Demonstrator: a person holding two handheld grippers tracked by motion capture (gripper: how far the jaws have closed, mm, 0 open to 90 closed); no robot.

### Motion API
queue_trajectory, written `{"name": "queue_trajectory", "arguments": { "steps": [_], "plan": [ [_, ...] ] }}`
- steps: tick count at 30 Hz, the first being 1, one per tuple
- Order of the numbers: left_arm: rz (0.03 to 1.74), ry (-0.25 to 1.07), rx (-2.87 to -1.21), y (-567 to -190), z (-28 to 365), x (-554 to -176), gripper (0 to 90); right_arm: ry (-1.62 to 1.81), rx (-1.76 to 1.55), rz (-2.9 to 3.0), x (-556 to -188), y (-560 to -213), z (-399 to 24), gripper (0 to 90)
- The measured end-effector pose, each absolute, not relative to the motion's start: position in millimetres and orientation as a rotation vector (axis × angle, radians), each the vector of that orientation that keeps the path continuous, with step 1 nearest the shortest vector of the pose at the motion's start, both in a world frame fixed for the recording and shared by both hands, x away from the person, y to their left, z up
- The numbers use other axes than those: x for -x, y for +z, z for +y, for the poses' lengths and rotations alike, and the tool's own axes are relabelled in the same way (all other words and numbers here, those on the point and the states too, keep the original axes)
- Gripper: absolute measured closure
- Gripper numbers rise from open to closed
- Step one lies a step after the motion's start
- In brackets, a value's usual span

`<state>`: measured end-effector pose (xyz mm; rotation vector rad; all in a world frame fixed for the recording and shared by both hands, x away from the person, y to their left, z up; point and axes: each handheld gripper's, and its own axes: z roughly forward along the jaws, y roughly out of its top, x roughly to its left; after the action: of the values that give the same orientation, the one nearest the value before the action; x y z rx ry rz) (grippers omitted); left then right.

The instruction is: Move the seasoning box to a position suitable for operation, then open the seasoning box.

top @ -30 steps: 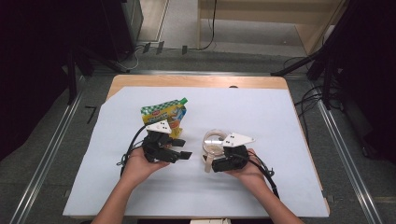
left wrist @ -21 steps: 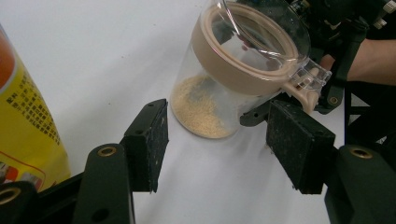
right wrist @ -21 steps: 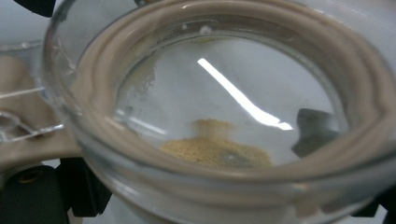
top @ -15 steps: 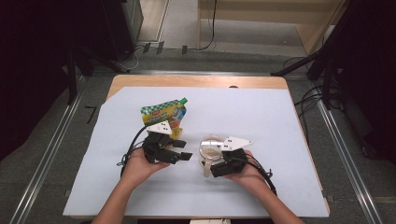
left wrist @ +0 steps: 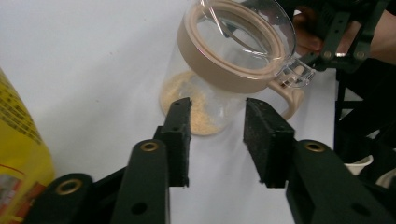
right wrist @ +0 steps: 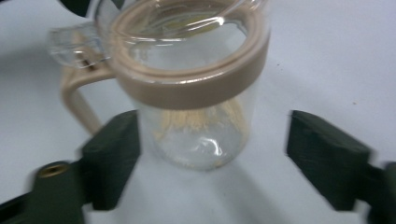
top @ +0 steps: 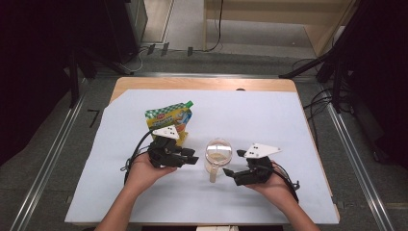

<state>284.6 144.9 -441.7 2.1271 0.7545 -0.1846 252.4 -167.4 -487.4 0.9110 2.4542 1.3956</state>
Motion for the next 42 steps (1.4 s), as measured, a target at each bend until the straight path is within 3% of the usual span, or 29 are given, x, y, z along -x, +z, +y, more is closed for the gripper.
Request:
{"name": "queue_trajectory", "arguments": {
  "steps": [3, 12, 19, 42],
  "plan": [
    [0.709, -0.168, -2.145, -440.1, 138.1, -280.4, 89.9, 1.406, -0.926, 2.424, -247.1, -482.1, -178.8, 36.2],
    [0.620, -0.150, -2.182, -439.4, 121.1, -270.2, 90.0, 1.491, -1.034, 2.390, -250.1, -471.8, -199.8, 61.0],
    [0.615, -0.178, -2.186, -444.0, 114.1, -269.0, 90.0, 1.479, -1.011, 2.385, -241.3, -469.3, -188.9, 90.0],
    [0.656, -0.164, -2.184, -455.5, 97.1, -261.8, 90.0, 1.503, -1.012, 2.426, -238.2, -472.9, -174.1, 90.0]
  ]
}}
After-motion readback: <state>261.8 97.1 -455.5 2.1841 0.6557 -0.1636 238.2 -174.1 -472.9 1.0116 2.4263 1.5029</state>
